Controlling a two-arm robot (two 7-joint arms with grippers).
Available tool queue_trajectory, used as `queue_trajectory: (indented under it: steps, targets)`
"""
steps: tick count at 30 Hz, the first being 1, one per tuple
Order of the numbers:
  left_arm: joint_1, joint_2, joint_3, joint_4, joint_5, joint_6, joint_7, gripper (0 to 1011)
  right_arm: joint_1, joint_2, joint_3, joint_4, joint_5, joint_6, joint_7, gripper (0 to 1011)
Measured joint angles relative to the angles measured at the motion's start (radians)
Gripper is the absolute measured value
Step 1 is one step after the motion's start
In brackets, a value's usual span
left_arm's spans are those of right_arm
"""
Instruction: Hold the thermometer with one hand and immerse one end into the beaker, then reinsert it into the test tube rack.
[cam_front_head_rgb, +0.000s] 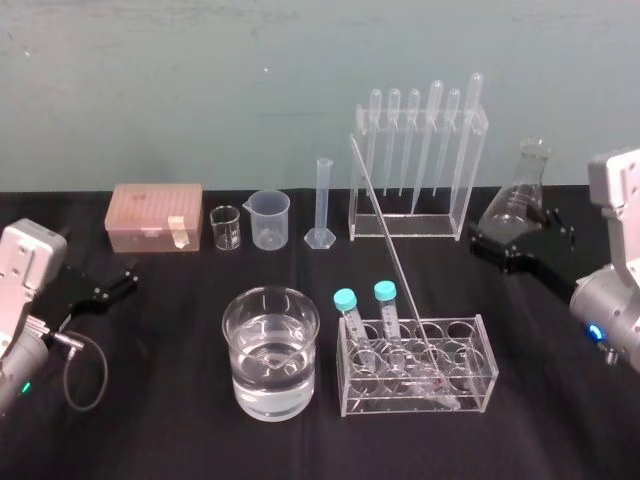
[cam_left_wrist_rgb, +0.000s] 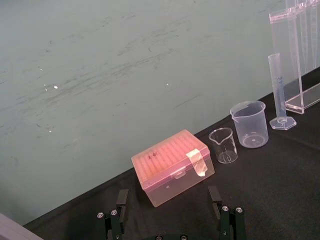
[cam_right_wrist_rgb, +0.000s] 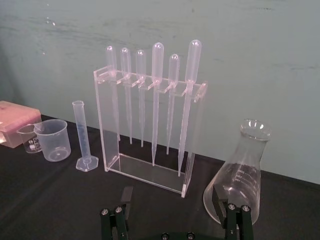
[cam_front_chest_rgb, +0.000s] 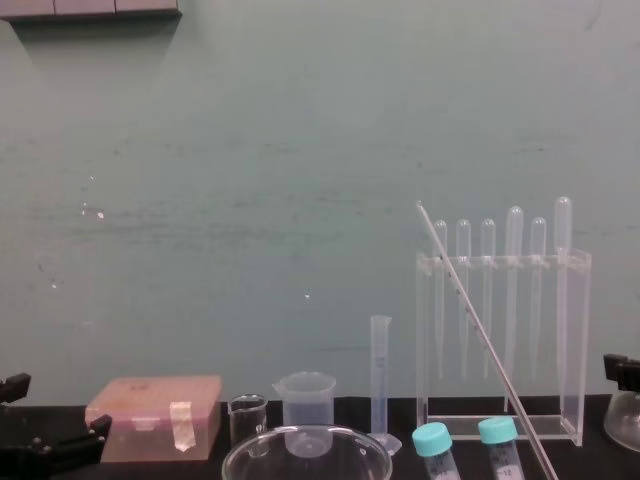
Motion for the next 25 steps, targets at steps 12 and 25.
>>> queue_trajectory:
  steps: [12,25]
  targets:
    - [0.0,0.0,0.0,0.0,0.0,0.0,0.0,1008,0.003,0.001,0.001,-0.001,0.006,-0.01,0.007,1002]
    - [0.0,0.0,0.0,0.0,0.0,0.0,0.0,1008,0.005,0.002,0.002,-0.002,0.009,-0.014,0.012,1002]
